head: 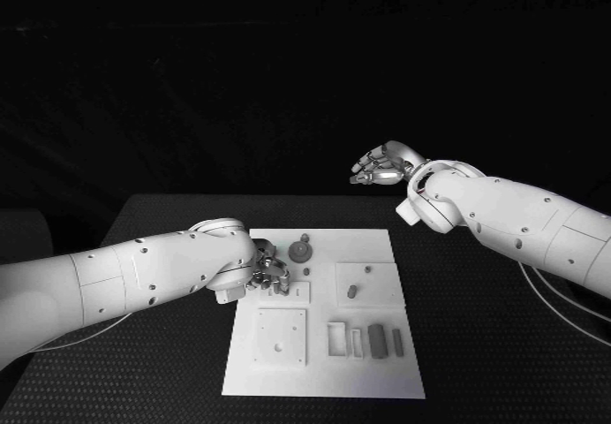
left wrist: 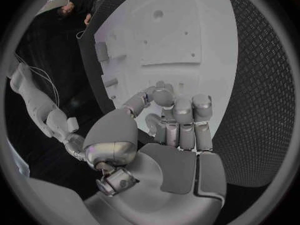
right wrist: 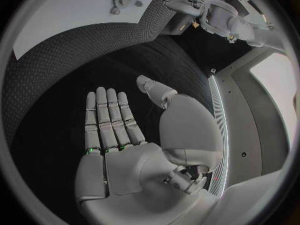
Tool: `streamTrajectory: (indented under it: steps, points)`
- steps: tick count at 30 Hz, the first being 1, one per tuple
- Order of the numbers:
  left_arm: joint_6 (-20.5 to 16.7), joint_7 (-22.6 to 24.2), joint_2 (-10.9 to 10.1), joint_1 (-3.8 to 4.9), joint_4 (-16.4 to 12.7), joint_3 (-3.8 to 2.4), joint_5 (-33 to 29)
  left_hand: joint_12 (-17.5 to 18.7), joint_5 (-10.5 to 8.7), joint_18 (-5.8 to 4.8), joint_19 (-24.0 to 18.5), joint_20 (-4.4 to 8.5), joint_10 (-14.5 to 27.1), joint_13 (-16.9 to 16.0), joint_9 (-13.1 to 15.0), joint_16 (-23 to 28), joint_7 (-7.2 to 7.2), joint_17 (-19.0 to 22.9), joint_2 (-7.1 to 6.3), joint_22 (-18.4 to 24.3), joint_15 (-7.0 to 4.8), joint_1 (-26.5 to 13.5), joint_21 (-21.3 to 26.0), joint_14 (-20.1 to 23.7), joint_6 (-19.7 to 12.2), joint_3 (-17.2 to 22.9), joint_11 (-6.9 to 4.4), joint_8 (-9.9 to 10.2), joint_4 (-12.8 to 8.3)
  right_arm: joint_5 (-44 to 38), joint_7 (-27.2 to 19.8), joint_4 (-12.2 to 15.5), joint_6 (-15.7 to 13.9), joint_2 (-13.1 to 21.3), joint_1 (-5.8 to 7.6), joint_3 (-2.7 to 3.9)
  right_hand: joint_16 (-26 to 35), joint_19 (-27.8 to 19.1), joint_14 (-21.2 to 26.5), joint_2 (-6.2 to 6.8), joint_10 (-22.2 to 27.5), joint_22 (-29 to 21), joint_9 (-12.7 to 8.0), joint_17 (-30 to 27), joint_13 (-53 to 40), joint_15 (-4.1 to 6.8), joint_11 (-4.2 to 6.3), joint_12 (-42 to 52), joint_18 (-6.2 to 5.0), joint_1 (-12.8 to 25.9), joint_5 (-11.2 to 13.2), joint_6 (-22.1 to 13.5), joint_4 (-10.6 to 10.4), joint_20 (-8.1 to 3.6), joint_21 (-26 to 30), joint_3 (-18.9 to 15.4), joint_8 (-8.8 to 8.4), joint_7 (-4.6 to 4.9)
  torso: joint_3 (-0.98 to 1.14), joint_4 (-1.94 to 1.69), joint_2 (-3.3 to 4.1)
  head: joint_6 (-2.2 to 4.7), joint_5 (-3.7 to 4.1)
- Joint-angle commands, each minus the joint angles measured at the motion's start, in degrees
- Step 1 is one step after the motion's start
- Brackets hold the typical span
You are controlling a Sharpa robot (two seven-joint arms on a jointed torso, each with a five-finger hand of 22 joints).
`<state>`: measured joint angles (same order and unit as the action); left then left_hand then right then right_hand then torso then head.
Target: Assemble the parts on the task board
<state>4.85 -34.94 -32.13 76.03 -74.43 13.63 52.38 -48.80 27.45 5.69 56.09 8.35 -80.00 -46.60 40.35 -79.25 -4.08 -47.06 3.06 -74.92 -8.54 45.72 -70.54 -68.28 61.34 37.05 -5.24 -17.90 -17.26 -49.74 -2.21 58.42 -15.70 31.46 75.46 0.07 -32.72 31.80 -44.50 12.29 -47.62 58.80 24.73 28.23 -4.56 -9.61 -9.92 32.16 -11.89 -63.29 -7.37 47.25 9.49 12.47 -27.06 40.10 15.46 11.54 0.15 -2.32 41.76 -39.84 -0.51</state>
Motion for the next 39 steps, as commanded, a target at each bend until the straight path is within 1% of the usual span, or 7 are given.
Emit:
streamTrajectory:
  steps: [1, 9, 20, 29, 39]
  points:
    - [0.19, 0.51, 0.21, -0.25, -0.09, 0.07, 0.70, 0.06, 0.28, 0.57, 0.26, 7.01, 0.63, -0.03, 7.46, -0.40, 3.73, 0.07, 0.69, -0.89, -3.54, 0.06, -0.33, -2.62, 5.34, 2.57, -0.82, -0.23, 0.51, -0.21, -0.46, -0.02, 0.76, -0.05, -0.02, 0.03, 0.31, -0.30, 0.44, -0.16, -0.43, 0.06, -0.09, -0.06, 0.10, -0.12, -0.07, -0.22, 0.43, -0.45, -0.39, -0.21, 0.23, 0.00, 0.40, -0.15, 0.23, 0.04, -0.01, 0.02, -0.03, 0.06, 0.01]
    - [-0.11, 0.59, 0.14, -0.27, -0.06, 0.07, 1.21, 0.08, 0.21, 0.58, 0.26, 7.00, 0.63, -0.02, 7.52, -0.40, 3.73, 0.12, 0.71, -0.88, -3.54, 0.06, -0.34, -2.62, 5.33, 2.60, -0.82, -0.21, 0.52, -0.21, -0.46, -0.05, 0.86, -0.05, -0.04, 0.02, 0.36, -0.40, 0.55, -0.19, -0.44, 0.09, -0.13, -0.10, 0.17, -0.15, -0.07, -0.25, 0.45, -0.41, -0.42, -0.20, 0.22, 0.03, 0.48, -0.20, 0.24, 0.04, 0.04, 0.07, -0.03, 0.10, 0.06]
    - [0.05, 0.49, 0.31, -0.27, 0.04, 0.07, 1.65, 0.11, 0.15, 0.59, 0.27, 7.00, 0.63, -0.02, 7.58, -0.41, 3.73, 0.17, 0.70, -0.87, -3.54, 0.07, -0.35, -2.61, 5.32, 2.64, -0.83, -0.20, 0.53, -0.21, -0.44, 0.02, 1.07, -0.05, -0.04, 0.02, 0.41, -0.51, 0.67, -0.25, -0.47, 0.12, -0.17, -0.14, 0.24, -0.20, -0.07, -0.27, 0.47, -0.40, -0.44, -0.18, 0.24, 0.05, 0.57, -0.23, 0.27, 0.03, 0.01, -0.04, -0.02, 0.11, 0.15]
    - [-0.31, 0.47, 0.38, -0.36, 0.38, 0.07, 2.48, 0.13, 0.15, 0.60, 0.29, 7.01, 0.61, -0.02, 7.65, -0.43, 3.74, 0.21, 0.68, -0.86, -3.55, 0.10, -0.36, -2.63, 5.33, 2.69, -0.84, -0.20, 0.52, -0.21, -0.41, 0.06, 1.24, 0.00, -0.04, 0.02, 0.44, -0.57, 0.73, -0.28, -0.50, 0.16, -0.21, -0.16, 0.29, -0.23, -0.06, -0.28, 0.48, -0.38, -0.46, -0.15, 0.25, 0.06, 0.63, -0.26, 0.29, 0.02, 0.00, 0.04, 0.00, 0.03, 0.16]
    - [0.38, 0.50, 0.26, -0.37, 0.24, 0.07, 2.60, 0.14, 0.17, 0.62, 0.30, 7.01, 0.59, -0.02, 7.71, -0.46, 3.75, 0.25, 0.67, -0.85, -3.57, 0.13, -0.38, -2.64, 5.35, 2.74, -0.85, -0.20, 0.52, -0.21, -0.39, 0.11, 1.40, 0.08, -0.04, 0.02, 0.46, -0.63, 0.79, -0.30, -0.52, 0.19, -0.23, -0.18, 0.34, -0.26, -0.06, -0.29, 0.49, -0.34, -0.49, -0.12, 0.24, 0.08, 0.68, -0.31, 0.32, 0.02, 0.03, -0.03, -0.03, -0.12, 0.23]
